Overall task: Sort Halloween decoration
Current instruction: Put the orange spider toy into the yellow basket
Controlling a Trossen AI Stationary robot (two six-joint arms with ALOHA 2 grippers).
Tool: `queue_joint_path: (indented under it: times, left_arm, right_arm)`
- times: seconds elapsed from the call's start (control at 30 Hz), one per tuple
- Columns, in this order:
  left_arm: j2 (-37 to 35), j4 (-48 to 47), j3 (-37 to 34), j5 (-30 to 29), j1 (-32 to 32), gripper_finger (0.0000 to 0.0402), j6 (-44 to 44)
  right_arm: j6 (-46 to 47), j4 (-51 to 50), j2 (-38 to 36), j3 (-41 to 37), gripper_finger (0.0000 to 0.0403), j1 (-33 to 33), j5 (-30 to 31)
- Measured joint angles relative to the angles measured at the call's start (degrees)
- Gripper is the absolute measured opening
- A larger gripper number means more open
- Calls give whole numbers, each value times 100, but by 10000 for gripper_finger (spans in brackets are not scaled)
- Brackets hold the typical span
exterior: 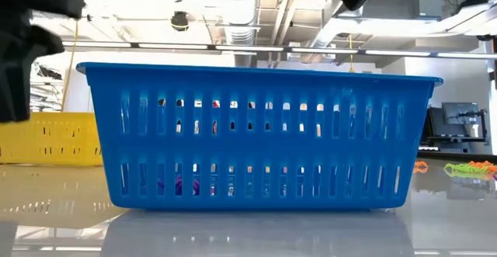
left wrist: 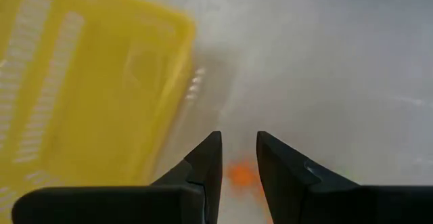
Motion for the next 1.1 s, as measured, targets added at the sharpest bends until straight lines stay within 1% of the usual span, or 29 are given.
queue_joint_path:
  times: [0.17, 0.33, 0.4, 0.6, 0.73, 0.87, 0.97, 1.1]
  left_arm:
    - [0, 179, -296, 85, 149, 82, -50]
    - [0, 604, -555, 630, 332, 82, -125]
    - [0, 686, -584, 811, 344, 82, -114]
    - [-7, 974, -585, 993, 351, 82, 117]
    - [-9, 966, -585, 1241, 349, 82, 149]
    - [-9, 959, -585, 1221, 347, 82, 148]
    - [-7, 958, -585, 1095, 349, 82, 148]
    - [-2, 1066, -724, 1090, 349, 82, 76]
  right_arm:
    - [-5, 81, 0, -2, 159, 35, 18]
    - [-9, 83, 0, -2, 159, 35, 24]
    - [-9, 51, 0, -2, 159, 54, 22]
    - [-9, -37, 0, -2, 159, 56, 22]
    - [-9, -35, 0, -2, 159, 57, 22]
    - [-9, -32, 0, -2, 159, 55, 22]
    - [-9, -32, 0, -2, 159, 55, 21]
    - [-7, -31, 0, -2, 159, 55, 20]
